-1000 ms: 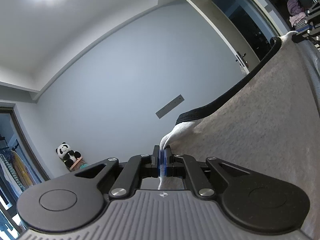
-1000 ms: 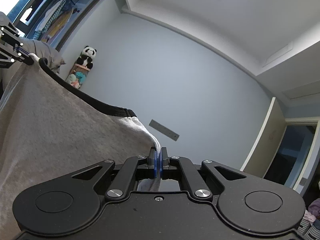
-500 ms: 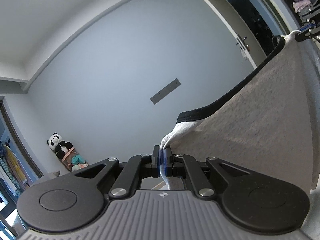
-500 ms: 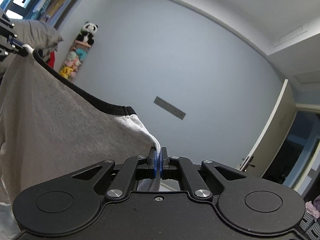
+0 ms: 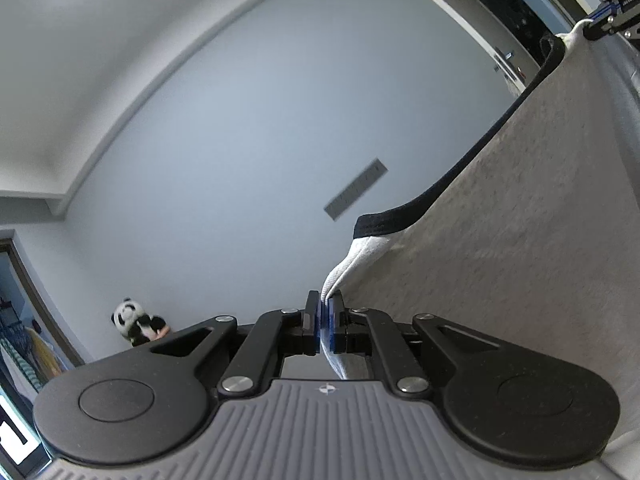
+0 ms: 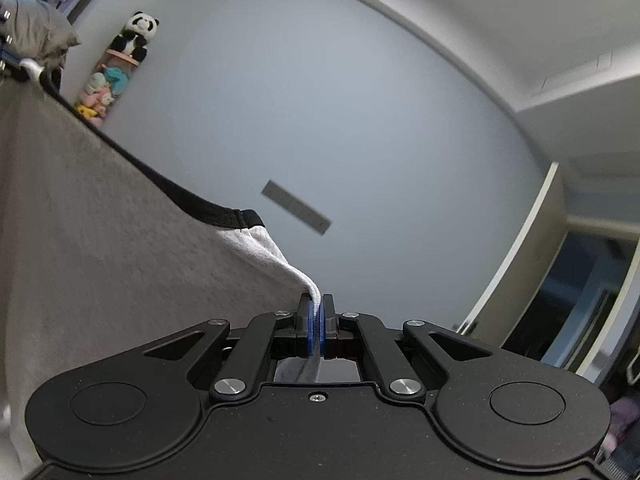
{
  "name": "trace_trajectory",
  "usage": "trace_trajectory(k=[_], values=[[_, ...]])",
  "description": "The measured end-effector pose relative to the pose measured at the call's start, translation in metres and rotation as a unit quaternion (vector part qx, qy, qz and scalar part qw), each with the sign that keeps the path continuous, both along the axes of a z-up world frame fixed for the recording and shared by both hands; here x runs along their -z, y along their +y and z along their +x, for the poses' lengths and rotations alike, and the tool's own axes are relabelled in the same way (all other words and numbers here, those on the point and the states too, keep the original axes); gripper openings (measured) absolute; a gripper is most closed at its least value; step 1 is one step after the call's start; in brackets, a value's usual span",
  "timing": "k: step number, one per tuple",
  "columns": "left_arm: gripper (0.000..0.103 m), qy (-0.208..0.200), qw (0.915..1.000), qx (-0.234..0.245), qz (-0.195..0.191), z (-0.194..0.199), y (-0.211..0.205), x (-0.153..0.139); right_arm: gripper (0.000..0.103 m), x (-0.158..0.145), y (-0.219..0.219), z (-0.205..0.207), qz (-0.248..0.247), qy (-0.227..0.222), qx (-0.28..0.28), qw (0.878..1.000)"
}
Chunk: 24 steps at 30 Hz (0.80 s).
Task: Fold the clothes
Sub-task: 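Lift the garment by its black-trimmed edge with both grippers, holding it spread, then lower the held black-trimmed edge onto the bed with both grippers and open them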
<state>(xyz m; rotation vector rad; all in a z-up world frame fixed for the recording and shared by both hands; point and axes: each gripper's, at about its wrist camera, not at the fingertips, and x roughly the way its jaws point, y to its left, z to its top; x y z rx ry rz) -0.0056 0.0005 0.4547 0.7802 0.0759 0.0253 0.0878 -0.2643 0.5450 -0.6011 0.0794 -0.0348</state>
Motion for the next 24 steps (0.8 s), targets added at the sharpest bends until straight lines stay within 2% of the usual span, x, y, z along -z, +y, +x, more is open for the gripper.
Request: trace_trajectory(k=[3,6,9,11,13,16,18,20,21,22,24], values=[[0.003,0.006,0.9999,0.015,-0.005,-0.012,0.004,0.007,0.000,0.005,-0.003,0.002,-0.006,-0.009,-0.012,1.000],[0.003,0.028,0.9990,0.035,0.010,-0.035,0.014,0.033,0.000,0.017,-0.011,-0.008,-0.002,0.017,-0.039,0.999],[0.003,0.061,0.9966,0.051,0.024,-0.056,0.023,0.062,0.000,0.043,-0.017,-0.028,-0.005,0.058,-0.068,0.996],[0.003,0.104,0.9921,0.060,0.038,-0.076,0.030,0.095,0.000,0.075,-0.019,-0.049,-0.007,0.103,-0.091,0.990],[0.003,0.139,0.9873,0.068,0.038,-0.090,0.033,0.114,0.000,0.095,-0.018,-0.064,-0.003,0.138,-0.103,0.985],[0.003,0.201,0.9733,0.095,0.055,-0.127,0.040,0.154,0.000,0.135,-0.015,-0.094,-0.002,0.212,-0.123,0.970],[0.003,0.244,0.9609,0.114,0.064,-0.148,0.049,0.175,0.000,0.157,-0.011,-0.105,0.000,0.262,-0.137,0.955],[0.003,0.289,0.9448,0.137,0.072,-0.170,0.059,0.196,0.000,0.182,-0.004,-0.116,0.004,0.319,-0.152,0.935],[0.003,0.313,0.9337,0.154,0.081,-0.186,0.063,0.211,0.000,0.193,0.004,-0.123,0.001,0.350,-0.162,0.922],[0.003,0.333,0.9241,0.167,0.087,-0.199,0.067,0.223,0.001,0.199,0.009,-0.127,-0.003,0.366,-0.168,0.915],[0.003,0.355,0.9128,0.181,0.087,-0.214,0.074,0.238,0.000,0.215,0.015,-0.139,-0.018,0.397,-0.185,0.899]])
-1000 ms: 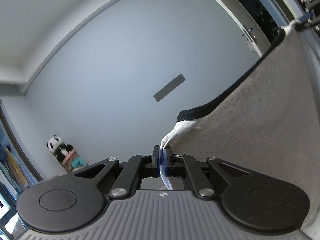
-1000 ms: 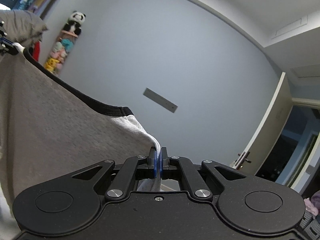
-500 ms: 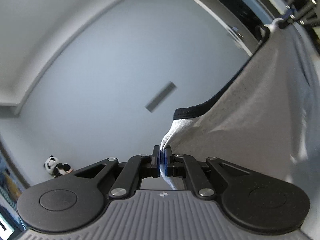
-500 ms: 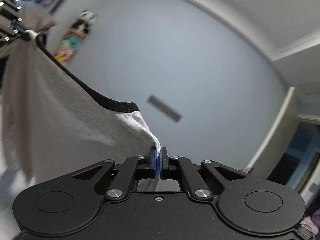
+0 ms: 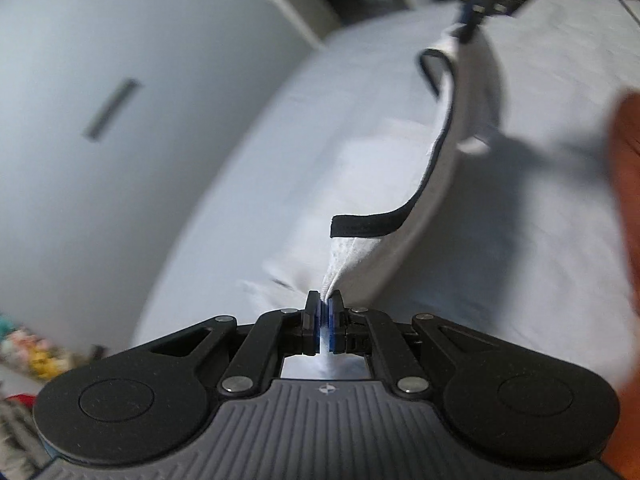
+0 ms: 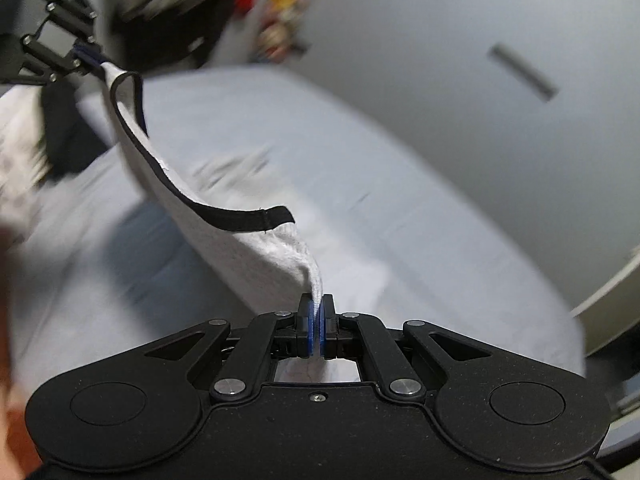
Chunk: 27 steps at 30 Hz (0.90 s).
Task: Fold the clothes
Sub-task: 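Lower the held black-trimmed edge onto the bed with both grippers and open them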
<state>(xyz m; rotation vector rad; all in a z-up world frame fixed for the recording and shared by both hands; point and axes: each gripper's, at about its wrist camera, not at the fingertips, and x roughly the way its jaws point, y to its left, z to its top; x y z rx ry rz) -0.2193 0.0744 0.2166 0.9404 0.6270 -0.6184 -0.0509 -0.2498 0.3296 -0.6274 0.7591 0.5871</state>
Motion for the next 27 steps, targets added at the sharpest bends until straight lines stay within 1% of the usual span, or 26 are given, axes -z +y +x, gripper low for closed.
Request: trace_trajectory(k=[1,3,5,6,7,8,9,10,11,12,15,17,20,22,25,27], values=[[0.003,0.019,0.9998,0.010,0.000,-0.008,0.004,0.011,0.001,0.013,0.002,-0.010,-0.004,0.026,-0.020,0.999],[0.003,0.058,0.9977,0.034,0.001,-0.026,0.009,0.035,0.001,0.027,0.008,-0.022,0.000,0.062,-0.043,0.997],[0.003,0.096,0.9939,0.055,0.007,-0.038,0.012,0.056,0.001,0.050,0.000,-0.049,0.002,0.101,-0.067,0.993],[0.003,0.108,0.9922,0.062,0.010,-0.035,0.015,0.063,0.001,0.060,0.001,-0.053,0.000,0.118,-0.078,0.990],[0.003,0.120,0.9900,0.071,0.018,-0.030,0.020,0.071,0.001,0.066,0.008,-0.049,-0.004,0.132,-0.087,0.987],[0.003,0.134,0.9869,0.085,0.029,-0.030,0.021,0.084,0.001,0.076,0.014,-0.048,-0.010,0.152,-0.100,0.983],[0.003,0.143,0.9847,0.094,0.034,-0.030,0.013,0.090,0.001,0.089,0.020,-0.050,-0.015,0.174,-0.114,0.978],[0.003,0.161,0.9817,0.097,0.031,-0.027,0.003,0.094,0.001,0.098,0.025,-0.051,-0.020,0.193,-0.123,0.973],[0.003,0.181,0.9780,0.100,0.027,-0.021,0.002,0.098,0.001,0.108,0.029,-0.051,-0.027,0.209,-0.131,0.969],[0.003,0.193,0.9754,0.102,0.030,-0.013,0.001,0.098,0.001,0.121,0.034,-0.051,-0.036,0.225,-0.141,0.964],[0.003,0.232,0.9652,0.110,0.051,-0.001,0.003,0.101,0.001,0.139,0.045,-0.051,-0.047,0.254,-0.165,0.952],[0.003,0.260,0.9581,0.103,0.065,0.004,0.006,0.109,0.001,0.152,0.055,-0.048,-0.046,0.274,-0.176,0.944],[0.003,0.279,0.9532,0.093,0.069,0.015,0.008,0.120,0.001,0.154,0.048,-0.044,-0.053,0.288,-0.180,0.939],[0.003,0.293,0.9497,0.086,0.070,0.022,0.008,0.128,0.002,0.153,0.036,-0.045,-0.054,0.298,-0.178,0.936],[0.007,0.323,0.9404,0.075,0.076,0.033,0.008,0.140,0.004,0.162,0.037,-0.040,-0.053,0.317,-0.172,0.931],[0.009,0.347,0.9322,0.064,0.080,0.042,0.007,0.149,0.007,0.172,0.040,-0.037,-0.054,0.332,-0.172,0.926]])
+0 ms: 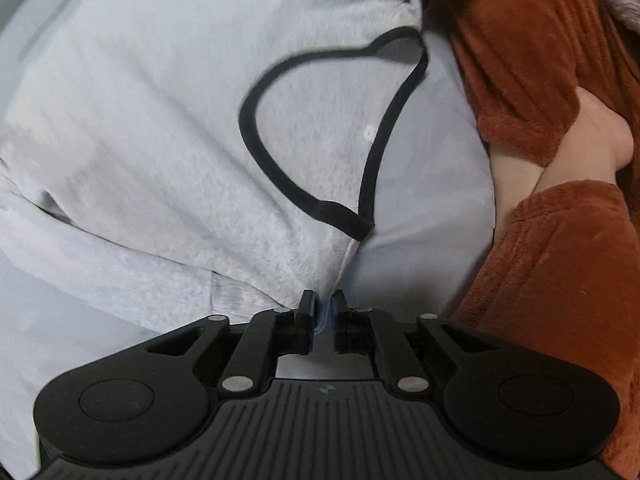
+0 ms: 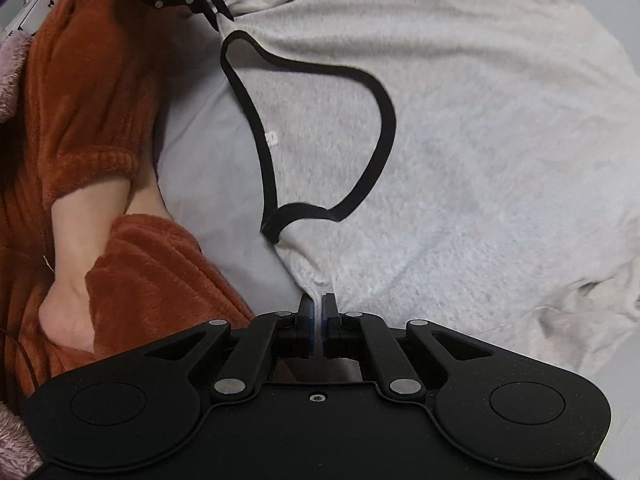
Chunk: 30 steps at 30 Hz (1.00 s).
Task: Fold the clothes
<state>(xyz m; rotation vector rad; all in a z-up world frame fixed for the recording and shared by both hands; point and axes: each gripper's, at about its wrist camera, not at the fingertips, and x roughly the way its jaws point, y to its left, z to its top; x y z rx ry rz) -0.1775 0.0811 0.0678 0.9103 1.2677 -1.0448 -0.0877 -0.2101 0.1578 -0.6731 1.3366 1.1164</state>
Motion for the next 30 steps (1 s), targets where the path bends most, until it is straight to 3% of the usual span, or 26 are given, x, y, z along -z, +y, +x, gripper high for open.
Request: trace_trajectory(k=[5,8,9,12,14,16,18,21,23,24,26,30], values=[[0.024,0.052,0.9980,-0.032,0.018,0.021,-0.001,0.011,0.014,0.009,0.006,0.006,-0.006,0.021,0.005,1.000],[0.032,0.063,0.9972,-0.040,0.001,0.022,0.002,0.002,0.016,0.001,0.003,0.009,0.005,0.027,0.014,1.000],[0.032,0.065,0.9969,-0.043,-0.007,0.023,0.004,-0.003,0.018,-0.001,0.003,0.011,0.010,0.027,0.018,0.999],[0.036,0.060,0.9915,-0.076,-0.087,0.029,0.019,-0.035,0.028,-0.025,-0.015,0.016,0.051,0.027,0.047,0.997],[0.040,0.050,0.9856,-0.103,-0.125,0.036,0.030,-0.050,0.029,-0.046,-0.039,0.028,0.077,0.015,0.092,0.993],[0.040,0.030,0.9738,-0.144,-0.173,0.047,0.045,-0.070,0.029,-0.057,-0.057,0.037,0.084,-0.002,0.127,0.988],[0.040,-0.005,0.9622,-0.188,-0.197,0.060,0.055,-0.082,0.029,-0.067,-0.075,0.050,0.091,-0.023,0.171,0.981],[0.040,-0.059,0.9516,-0.235,-0.188,0.074,0.057,-0.081,0.029,-0.076,-0.104,0.074,0.094,-0.060,0.258,0.960],[0.040,-0.093,0.9437,-0.266,-0.173,0.087,0.055,-0.076,0.029,-0.079,-0.129,0.100,0.082,-0.093,0.342,0.931],[0.040,-0.113,0.9382,-0.283,-0.164,0.095,0.054,-0.073,0.029,-0.079,-0.132,0.105,0.079,-0.098,0.357,0.926],[0.040,-0.145,0.9190,-0.324,-0.171,0.116,0.060,-0.072,0.029,-0.077,-0.142,0.121,0.069,-0.114,0.394,0.909],[0.040,-0.180,0.8634,-0.423,-0.208,0.167,0.094,-0.080,0.029,-0.073,-0.167,0.161,0.062,-0.140,0.481,0.863]])
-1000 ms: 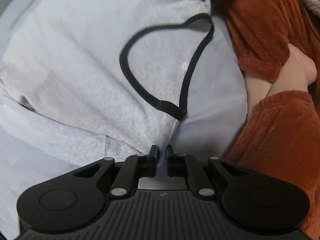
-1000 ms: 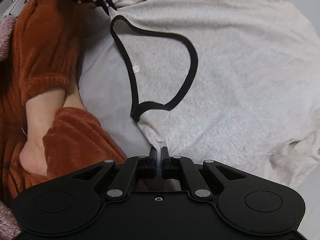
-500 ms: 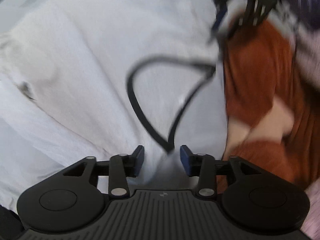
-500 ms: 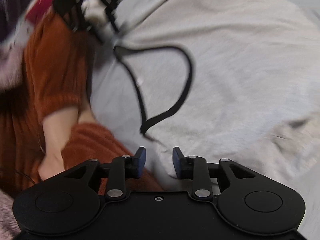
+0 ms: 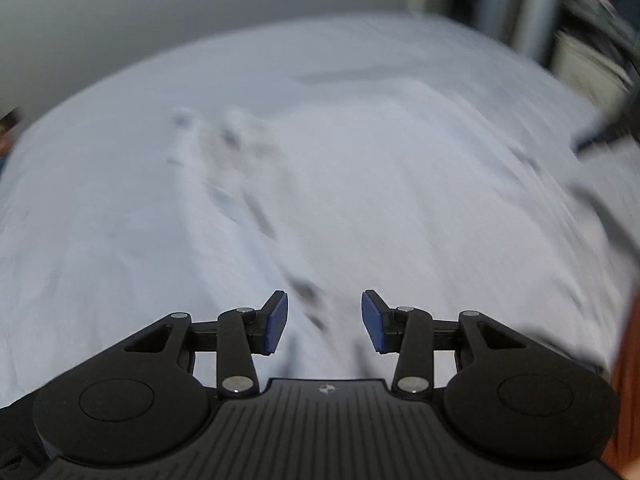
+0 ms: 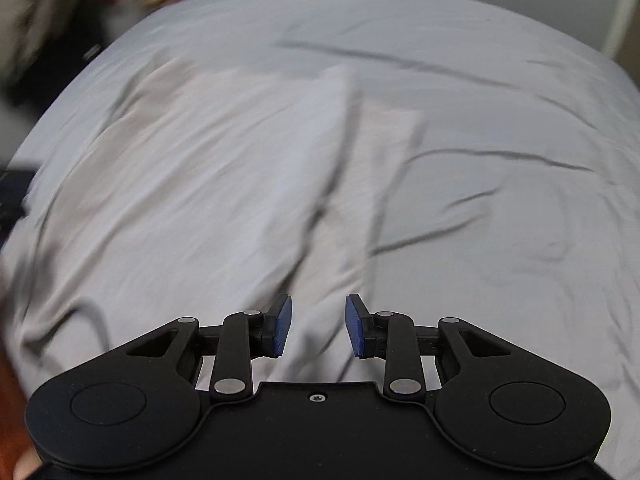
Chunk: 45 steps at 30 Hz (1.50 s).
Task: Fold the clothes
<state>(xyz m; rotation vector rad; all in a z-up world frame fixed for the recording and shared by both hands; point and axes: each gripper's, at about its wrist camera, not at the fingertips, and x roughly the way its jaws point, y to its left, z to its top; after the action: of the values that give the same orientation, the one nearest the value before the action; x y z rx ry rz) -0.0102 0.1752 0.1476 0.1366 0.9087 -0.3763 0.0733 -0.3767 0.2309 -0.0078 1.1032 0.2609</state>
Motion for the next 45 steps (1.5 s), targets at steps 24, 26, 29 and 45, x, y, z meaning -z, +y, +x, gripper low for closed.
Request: trace_trajectory(k=[24,26,29,45], values=[[0.040,0.039,0.9679,-0.186,-0.165,0.219,0.030,0.091,0.029,0.081,-0.037,0.187,0.093,-0.002,0.177,0.980],[0.035,0.040,0.9712,-0.175,-0.156,0.218,0.026,0.096,0.029,0.089,-0.030,0.193,0.088,0.001,0.161,0.983],[0.010,0.038,0.9731,-0.181,-0.138,0.214,0.025,0.098,0.007,0.095,-0.020,0.193,0.066,0.002,0.150,0.987],[0.004,-0.027,0.9651,-0.260,0.011,0.188,0.068,0.062,0.001,0.050,-0.064,0.179,-0.121,-0.056,0.191,0.973]])
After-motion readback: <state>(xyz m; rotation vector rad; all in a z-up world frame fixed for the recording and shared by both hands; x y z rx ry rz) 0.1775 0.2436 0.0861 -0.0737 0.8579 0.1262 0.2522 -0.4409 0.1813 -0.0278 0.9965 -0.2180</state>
